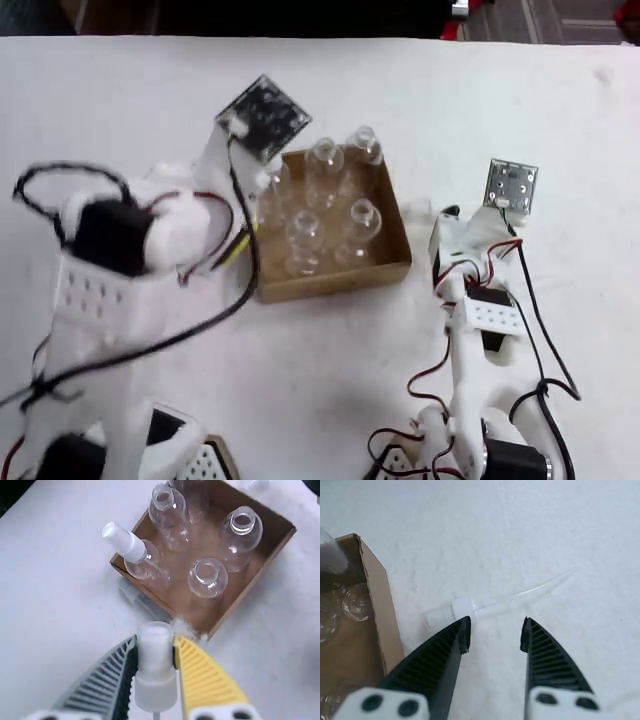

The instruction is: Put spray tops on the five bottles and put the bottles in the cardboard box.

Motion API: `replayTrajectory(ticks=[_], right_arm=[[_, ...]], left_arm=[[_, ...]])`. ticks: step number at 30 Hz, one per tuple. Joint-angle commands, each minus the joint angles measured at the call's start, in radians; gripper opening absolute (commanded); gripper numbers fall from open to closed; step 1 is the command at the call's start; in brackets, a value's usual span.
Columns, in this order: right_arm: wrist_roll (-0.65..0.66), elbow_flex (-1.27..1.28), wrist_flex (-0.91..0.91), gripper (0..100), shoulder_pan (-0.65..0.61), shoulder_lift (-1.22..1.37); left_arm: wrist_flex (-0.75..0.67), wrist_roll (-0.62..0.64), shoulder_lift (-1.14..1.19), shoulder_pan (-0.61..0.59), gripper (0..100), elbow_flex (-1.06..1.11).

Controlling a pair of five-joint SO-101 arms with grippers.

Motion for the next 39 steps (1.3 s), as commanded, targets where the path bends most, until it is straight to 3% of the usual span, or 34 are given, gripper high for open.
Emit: replayTrajectory(ticks=[1, 7, 12, 17, 24, 29, 39], right_arm=[[0.012, -0.014, -0.015, 14.5, 0.005, -0.007], [0.012, -0.014, -0.015, 14.5, 0.005, -0.004], [0.012, -0.014, -0.015, 14.5, 0.005, -0.002], [0.012, -0.014, -0.016, 14.5, 0.004, -0.002], [0.012, -0.014, -0.019, 14.5, 0.004, -0.001], [0.012, -0.014, -0.021, 14.5, 0.004, -0.001], [0.012, -0.015, -0.021, 14.5, 0.004, -0.001]], left_arm=[[-0.325, 0.144, -0.236, 0.013, 2, 0.239], [-0.829, 0.439, -0.435, 0.021, 2, 0.465], [-1.066, 0.575, -0.433, 0.022, 2, 0.483], [-1.335, 0.612, -0.348, 0.09, 2, 0.483], [-1.789, 0.611, 0.01, 0.105, 2, 0.474], [-1.941, 0.611, 0.174, 0.097, 2, 0.474], [-1.966, 0.611, 0.248, 0.07, 2, 0.482]])
